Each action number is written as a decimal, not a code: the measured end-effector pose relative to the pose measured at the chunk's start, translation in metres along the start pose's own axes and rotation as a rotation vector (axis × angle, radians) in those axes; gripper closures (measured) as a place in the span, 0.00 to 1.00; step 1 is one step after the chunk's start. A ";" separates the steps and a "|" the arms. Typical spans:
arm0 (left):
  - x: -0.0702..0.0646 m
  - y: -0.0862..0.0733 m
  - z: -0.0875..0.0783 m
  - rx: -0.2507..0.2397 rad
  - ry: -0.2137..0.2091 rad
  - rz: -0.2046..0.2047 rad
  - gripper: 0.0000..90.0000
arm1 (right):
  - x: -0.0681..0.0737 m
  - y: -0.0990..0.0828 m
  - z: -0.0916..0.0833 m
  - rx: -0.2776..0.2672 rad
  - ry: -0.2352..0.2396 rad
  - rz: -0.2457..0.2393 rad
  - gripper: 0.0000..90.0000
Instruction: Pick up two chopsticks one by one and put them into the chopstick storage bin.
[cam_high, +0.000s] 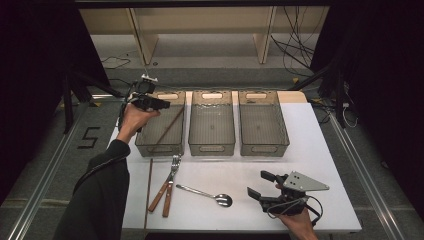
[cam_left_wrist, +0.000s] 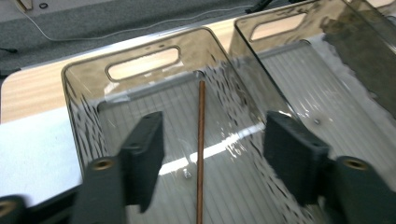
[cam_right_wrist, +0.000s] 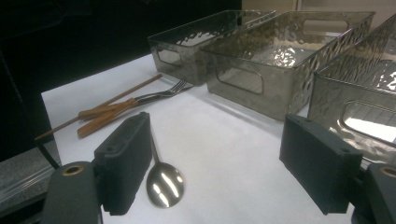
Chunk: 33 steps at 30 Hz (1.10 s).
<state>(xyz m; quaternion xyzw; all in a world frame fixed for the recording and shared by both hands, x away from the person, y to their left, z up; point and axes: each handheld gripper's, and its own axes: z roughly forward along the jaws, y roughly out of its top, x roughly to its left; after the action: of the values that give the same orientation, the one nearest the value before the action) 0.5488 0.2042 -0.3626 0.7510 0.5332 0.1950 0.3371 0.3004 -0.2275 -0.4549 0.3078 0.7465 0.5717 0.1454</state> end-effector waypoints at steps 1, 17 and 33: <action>-0.001 -0.001 -0.003 0.012 -0.005 0.006 0.38 | 0.000 0.000 0.000 0.001 0.001 0.000 0.29; -0.019 -0.077 -0.074 -0.035 -0.069 -0.118 0.26 | 0.002 0.001 -0.001 0.000 0.003 -0.004 0.29; -0.030 -0.146 -0.084 0.036 -0.018 -0.111 0.26 | 0.004 0.001 0.000 0.004 0.004 -0.011 0.29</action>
<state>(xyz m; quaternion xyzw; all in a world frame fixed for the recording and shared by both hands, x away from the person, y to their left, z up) 0.3859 0.2305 -0.4064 0.7281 0.5744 0.1596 0.3383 0.2971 -0.2250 -0.4535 0.3027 0.7496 0.5702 0.1463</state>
